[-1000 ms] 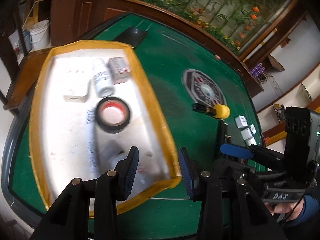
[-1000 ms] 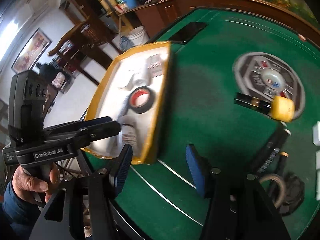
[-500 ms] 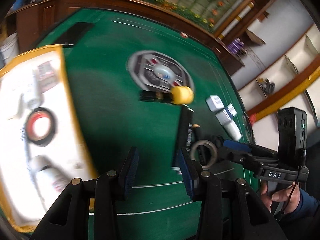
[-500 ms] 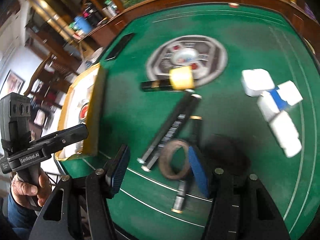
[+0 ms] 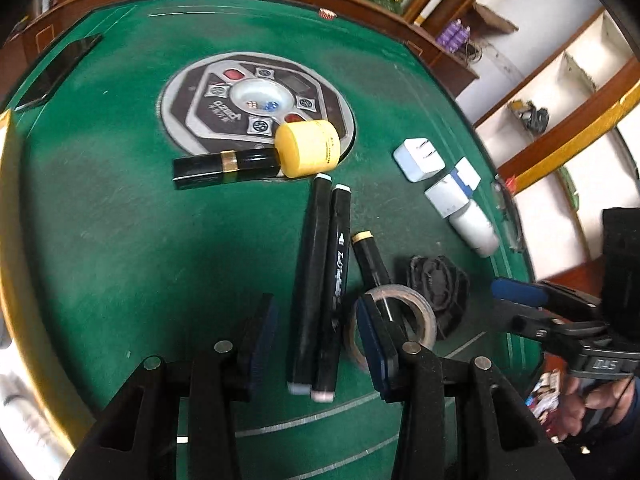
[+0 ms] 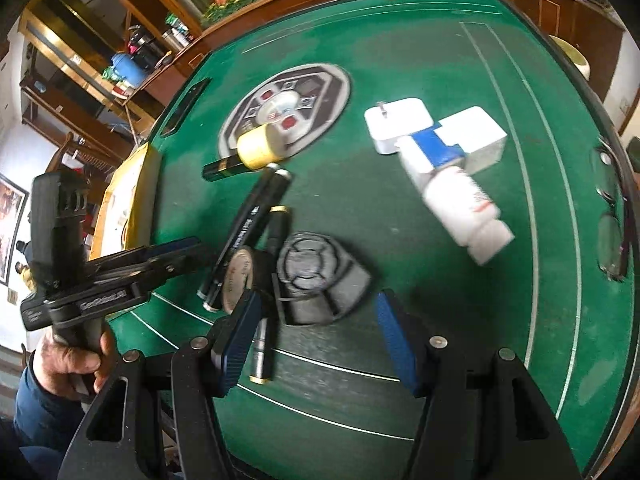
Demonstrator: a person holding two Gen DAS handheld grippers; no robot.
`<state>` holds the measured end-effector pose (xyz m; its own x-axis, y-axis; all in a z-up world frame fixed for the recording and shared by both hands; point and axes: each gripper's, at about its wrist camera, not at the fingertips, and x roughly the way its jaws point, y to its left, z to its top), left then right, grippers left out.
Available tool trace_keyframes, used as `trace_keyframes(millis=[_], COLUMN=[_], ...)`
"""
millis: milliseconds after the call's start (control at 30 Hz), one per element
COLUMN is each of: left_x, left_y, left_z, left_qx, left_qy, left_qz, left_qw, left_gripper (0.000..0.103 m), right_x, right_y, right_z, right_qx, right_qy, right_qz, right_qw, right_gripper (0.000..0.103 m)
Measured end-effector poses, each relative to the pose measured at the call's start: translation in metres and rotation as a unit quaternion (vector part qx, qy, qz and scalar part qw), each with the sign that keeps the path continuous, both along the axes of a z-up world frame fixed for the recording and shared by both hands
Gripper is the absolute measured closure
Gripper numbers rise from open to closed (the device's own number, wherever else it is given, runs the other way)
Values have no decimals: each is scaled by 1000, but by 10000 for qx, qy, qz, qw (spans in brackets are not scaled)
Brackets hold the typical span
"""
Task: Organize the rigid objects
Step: 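Move both tools back over the table toward the black markers, then grasp black marker with left tool while right tool grasps black round part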
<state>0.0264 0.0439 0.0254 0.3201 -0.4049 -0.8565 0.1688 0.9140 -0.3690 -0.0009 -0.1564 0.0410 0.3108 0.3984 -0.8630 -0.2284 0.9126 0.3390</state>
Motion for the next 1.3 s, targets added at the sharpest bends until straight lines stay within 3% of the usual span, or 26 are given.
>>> trace_keyframes(millis=[167, 367, 633, 800, 867, 933, 1067, 1300], left_x=[16, 29, -7, -40, -43, -41, -26, -5], left_y=[-13, -9, -2, 9, 16, 18, 17, 10], left_z=[-9, -10, -10, -11, -9, -5, -3, -12], left_qx=[304, 239, 333, -27, -362, -446, -105, 167], left_qy=[2, -217, -305, -191, -185, -246, -234, -203], left_qz=[-161, -209, -102, 44, 141, 176, 151, 26], left_qw=[9994, 9993, 9989, 9998, 9991, 9985, 9996, 9997], left_gripper=[60, 61, 68, 69, 69, 69, 69, 68], right_x=[-1, -1, 3, 5, 5, 6, 7, 6], right_y=[-16, -19, -14, -11, -10, -9, -6, -13], right_z=[-3, -7, -9, -9, -9, -8, -9, -9], right_qx=[11, 37, 86, 99, 106, 104, 106, 85], right_qy=[50, 111, 127, 112, 117, 111, 123, 132], right_qz=[-143, -149, -79, -56, -69, -72, -46, -127], right_qw=[9999, 9998, 9999, 9999, 9999, 9999, 9999, 9998], right_gripper=[44, 44, 44, 44, 44, 43, 43, 43])
